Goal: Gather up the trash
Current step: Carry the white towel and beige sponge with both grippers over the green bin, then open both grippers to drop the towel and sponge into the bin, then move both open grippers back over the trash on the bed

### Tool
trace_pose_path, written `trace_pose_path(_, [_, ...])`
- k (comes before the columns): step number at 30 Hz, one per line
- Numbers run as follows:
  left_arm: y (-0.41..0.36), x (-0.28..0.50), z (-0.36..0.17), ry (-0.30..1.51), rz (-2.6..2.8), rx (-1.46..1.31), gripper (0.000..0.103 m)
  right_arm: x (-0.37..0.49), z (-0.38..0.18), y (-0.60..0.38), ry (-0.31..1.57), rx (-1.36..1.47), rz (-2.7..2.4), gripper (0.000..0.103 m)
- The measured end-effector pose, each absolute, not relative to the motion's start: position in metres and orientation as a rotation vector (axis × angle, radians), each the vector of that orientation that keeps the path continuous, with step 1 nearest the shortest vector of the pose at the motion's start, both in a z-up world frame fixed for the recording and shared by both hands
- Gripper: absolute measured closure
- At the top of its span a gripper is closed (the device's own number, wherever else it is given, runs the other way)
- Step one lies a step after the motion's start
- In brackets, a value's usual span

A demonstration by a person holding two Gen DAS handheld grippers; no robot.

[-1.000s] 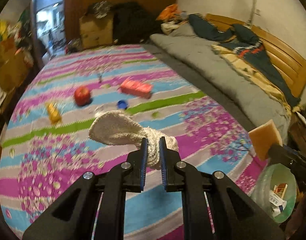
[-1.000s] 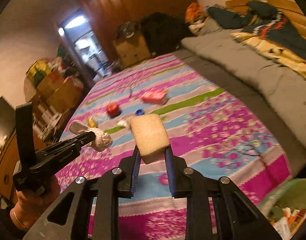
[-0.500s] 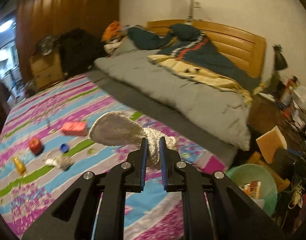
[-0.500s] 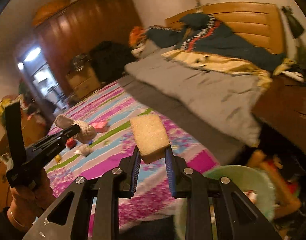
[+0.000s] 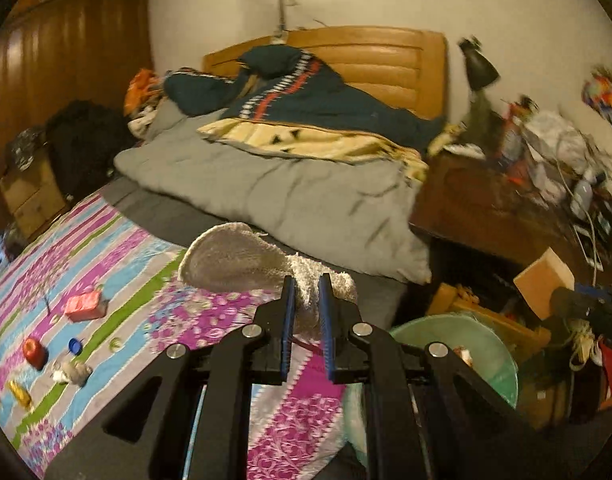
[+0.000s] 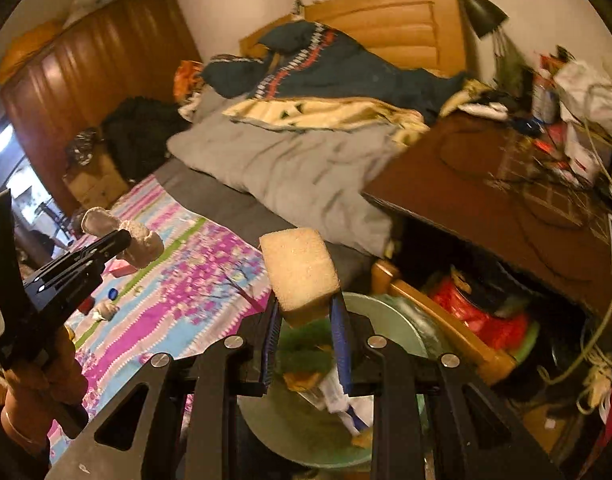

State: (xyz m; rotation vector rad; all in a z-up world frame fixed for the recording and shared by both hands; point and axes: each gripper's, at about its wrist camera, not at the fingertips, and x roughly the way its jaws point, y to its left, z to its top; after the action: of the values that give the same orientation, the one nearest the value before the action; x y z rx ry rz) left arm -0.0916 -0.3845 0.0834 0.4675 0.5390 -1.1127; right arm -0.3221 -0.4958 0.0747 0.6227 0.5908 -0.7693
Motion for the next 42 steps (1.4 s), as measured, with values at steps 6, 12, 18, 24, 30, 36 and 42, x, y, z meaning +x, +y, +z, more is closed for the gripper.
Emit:
trace_pose_path(6, [-0.408, -0.129, 0.064, 0.543, -1.204, 0.567, 0.092, -0.346, 0.053, -0.508, 0.648, 0.700, -0.809, 0.077])
trace_pose_path(12, [-0.422, -0.148, 0.036, 0.588, -1.261, 0.666, 0.092, -0.339, 0.030, -0.506, 0.715, 0.746, -0.790, 0.077])
trace_pose_path(18, [-0.428, -0.153, 0.013, 0.626, -1.275, 0.736, 0.092, -0.333, 0.005, -0.509, 0.771, 0.789, -0.783, 0.077])
trace_pose_path(24, [-0.429, -0.154, 0.001, 0.658, -1.292, 0.769, 0.092, -0.327, -0.005, -0.510, 0.787, 0.816, -0.771, 0.077])
trace_pose_path(30, [-0.432, -0.152, -0.010, 0.705, -1.327, 0.794, 0.085, -0.327, -0.011, -0.516, 0.775, 0.844, -0.774, 0.047])
trace_pose_path(36, [-0.428, -0.140, -0.009, 0.794, -1.356, 0.704, 0.055, -0.335, -0.010, -0.522, 0.751, 0.839, -0.810, 0.045])
trace_pose_path(42, [-0.428, -0.136, -0.008, 0.789, -1.339, 0.692, 0.055, -0.337, -0.007, -0.523, 0.735, 0.837, -0.820, 0.045])
